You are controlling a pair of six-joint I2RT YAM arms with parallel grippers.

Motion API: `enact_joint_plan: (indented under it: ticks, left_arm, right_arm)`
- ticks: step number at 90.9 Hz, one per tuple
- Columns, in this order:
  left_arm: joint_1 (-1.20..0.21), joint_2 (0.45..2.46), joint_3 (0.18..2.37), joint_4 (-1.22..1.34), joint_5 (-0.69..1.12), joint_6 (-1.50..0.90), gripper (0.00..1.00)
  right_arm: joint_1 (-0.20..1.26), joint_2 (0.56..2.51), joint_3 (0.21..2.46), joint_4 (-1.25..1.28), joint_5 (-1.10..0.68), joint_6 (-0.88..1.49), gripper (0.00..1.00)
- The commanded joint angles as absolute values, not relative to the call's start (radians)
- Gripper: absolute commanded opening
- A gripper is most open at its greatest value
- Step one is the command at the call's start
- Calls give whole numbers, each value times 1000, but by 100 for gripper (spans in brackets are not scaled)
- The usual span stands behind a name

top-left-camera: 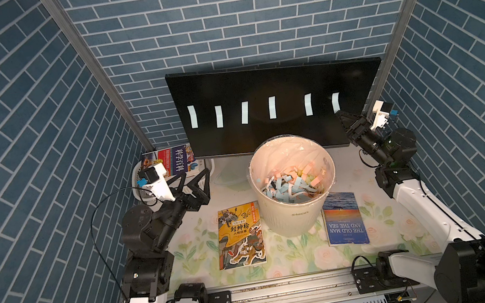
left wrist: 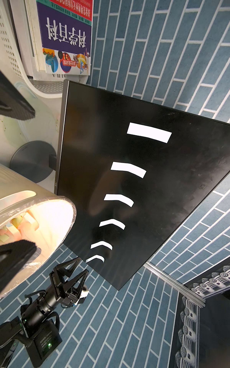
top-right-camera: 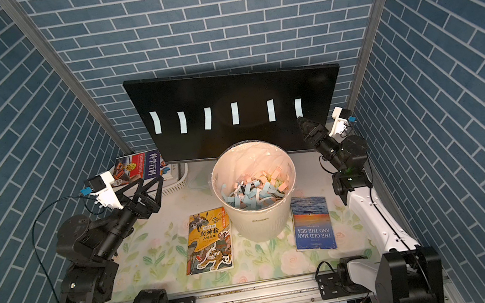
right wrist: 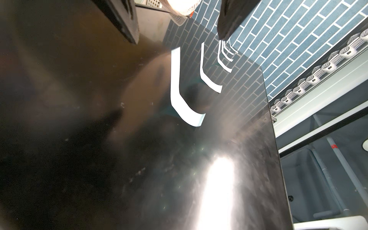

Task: Remove the sticky note from the monitor
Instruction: Tear off the sticky note from the monitor.

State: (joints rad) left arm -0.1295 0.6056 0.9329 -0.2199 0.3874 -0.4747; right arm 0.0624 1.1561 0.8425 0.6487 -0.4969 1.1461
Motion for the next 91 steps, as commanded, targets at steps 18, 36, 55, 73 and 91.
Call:
enact_joint_plan:
  ticks: [18,36,55,73,91]
  left_arm:
    - [-130,591,962,-236,407,-452,100]
    - [-130,584,959,-239,407,-452,100]
    - [-130,581,955,-240,408,-456,100]
    - [-130,579,945,-229,410,-465,100]
    - [-130,580,934,-213,416,-480,100]
  right_arm:
    - [57,1201,901,729,-483,1219,53]
    - [57,1221,926,735,-494,1229,44]
    - [57,1233,938,743,-504,1235,34]
    - [57,1238,936,745,-507,1240,26]
    - [57,1238,933,746,-509,1241,14]
